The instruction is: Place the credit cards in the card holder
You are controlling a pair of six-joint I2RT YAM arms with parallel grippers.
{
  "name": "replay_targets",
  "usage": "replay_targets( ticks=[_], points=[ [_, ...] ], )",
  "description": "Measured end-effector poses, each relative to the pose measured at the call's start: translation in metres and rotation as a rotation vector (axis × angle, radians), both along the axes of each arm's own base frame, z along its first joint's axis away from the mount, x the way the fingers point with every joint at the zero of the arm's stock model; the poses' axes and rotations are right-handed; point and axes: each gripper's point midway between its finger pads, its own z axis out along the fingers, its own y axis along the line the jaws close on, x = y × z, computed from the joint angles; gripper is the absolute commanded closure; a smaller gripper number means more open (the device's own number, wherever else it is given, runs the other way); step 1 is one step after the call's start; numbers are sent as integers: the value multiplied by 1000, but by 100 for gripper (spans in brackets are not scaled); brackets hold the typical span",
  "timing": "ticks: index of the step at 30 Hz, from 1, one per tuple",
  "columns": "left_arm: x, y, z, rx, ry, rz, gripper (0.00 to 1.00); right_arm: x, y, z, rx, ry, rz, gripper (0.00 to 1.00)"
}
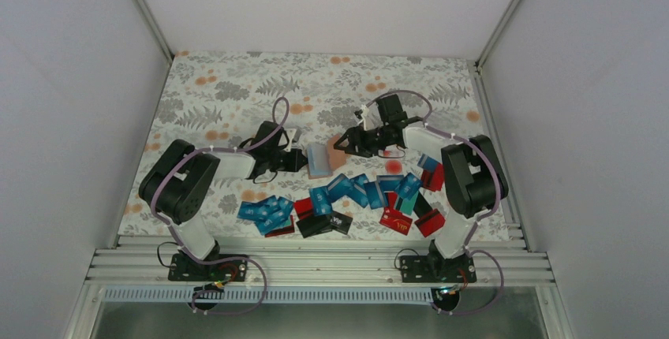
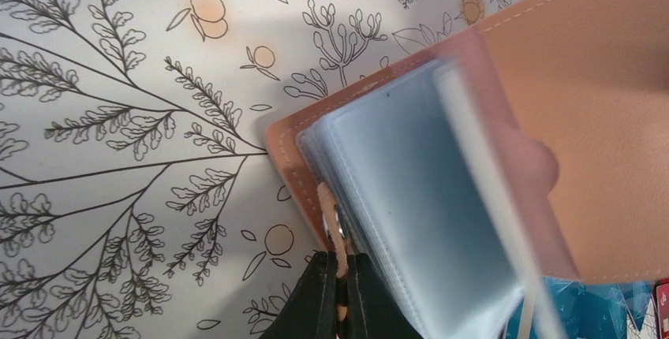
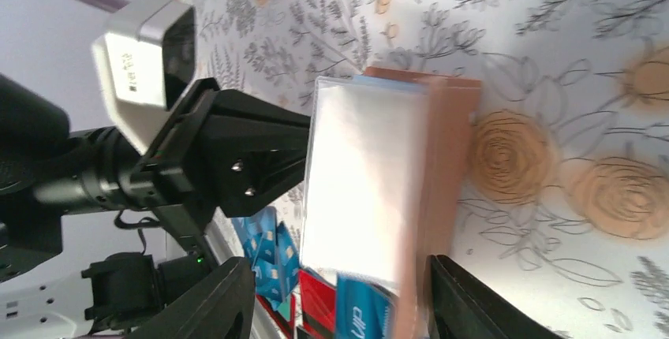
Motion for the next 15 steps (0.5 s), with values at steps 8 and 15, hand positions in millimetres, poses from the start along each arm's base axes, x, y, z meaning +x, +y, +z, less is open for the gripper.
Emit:
replay_targets(
  ticks=[8,15],
  points=[
    [1,-2,-2,2,6,-4,98,-18,25,9,29,8,68,45],
    [2,-3,-3,2,8,-3,98,-28,56,11,65,-1,141,47]
  ],
)
